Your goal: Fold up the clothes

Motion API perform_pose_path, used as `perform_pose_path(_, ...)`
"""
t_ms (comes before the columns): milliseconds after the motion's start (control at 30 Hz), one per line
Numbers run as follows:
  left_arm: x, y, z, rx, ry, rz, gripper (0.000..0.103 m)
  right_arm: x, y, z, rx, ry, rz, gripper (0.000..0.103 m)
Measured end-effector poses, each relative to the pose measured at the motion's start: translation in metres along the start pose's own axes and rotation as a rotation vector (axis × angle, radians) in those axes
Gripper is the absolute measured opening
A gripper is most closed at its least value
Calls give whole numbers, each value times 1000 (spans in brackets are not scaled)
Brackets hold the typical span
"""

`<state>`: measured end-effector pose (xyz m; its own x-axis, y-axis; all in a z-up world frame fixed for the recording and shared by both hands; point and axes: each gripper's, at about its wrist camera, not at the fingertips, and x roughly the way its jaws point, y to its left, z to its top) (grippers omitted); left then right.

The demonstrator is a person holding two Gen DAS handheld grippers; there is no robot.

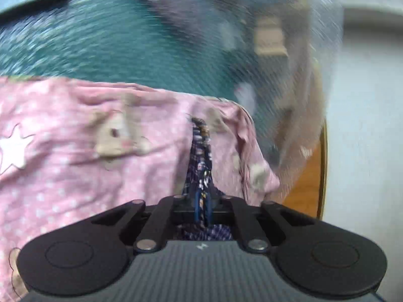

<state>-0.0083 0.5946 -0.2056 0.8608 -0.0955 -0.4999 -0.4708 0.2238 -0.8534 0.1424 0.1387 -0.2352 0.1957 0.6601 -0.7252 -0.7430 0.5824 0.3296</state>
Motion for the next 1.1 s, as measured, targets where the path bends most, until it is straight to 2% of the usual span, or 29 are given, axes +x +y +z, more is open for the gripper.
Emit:
perform_pose_path(100,-1,-37,-18,269,5,75,5,15,27,30,29,-32,31,77)
perform_pose_path(200,-2,-68,-52,497,10,123,5,23,51,62,31,-53,35,83)
perform_pose_path(267,2,-86,-72,611,8,135,5,36,70,82,-8,-16,47,89)
perform_pose_path(400,8,-112,-111,786,14,139,5,80,101,95,-119,144,21,88)
perform_pose_path(433,9,-116,-120,816,19,133,5,89,101,93,-129,176,-3,82)
perform_pose_path(500,14,-122,-135,857,33,128,5,103,95,87,-128,231,-62,55)
perform_pose_path(533,16,-123,-140,864,45,117,7,106,89,85,-115,245,-78,24)
perform_pose_path(567,18,-124,-146,868,58,104,9,102,80,83,-96,239,-82,5)
perform_pose_path(600,16,-124,-150,860,65,86,12,96,71,82,-80,224,-84,4)
perform_pose_path(667,11,-122,-159,839,77,49,36,74,53,81,-45,175,-90,2)
perform_pose_path(733,7,-118,-171,830,104,23,46,44,32,84,1,106,-110,1)
perform_pose_path(767,5,-117,-178,826,118,10,48,27,19,88,30,65,-119,1)
perform_pose_path(867,6,-111,-209,810,232,-11,48,-48,-29,97,110,-73,-172,1)
perform_pose_path(967,14,-106,-249,827,369,-14,49,-139,-92,97,199,-203,-291,1)
perform_pose_path(1033,17,-103,-280,855,439,13,48,-195,-142,80,270,-257,-397,1)
perform_pose_path(1100,17,-98,-309,877,489,53,48,-238,-194,48,364,-282,-487,1)
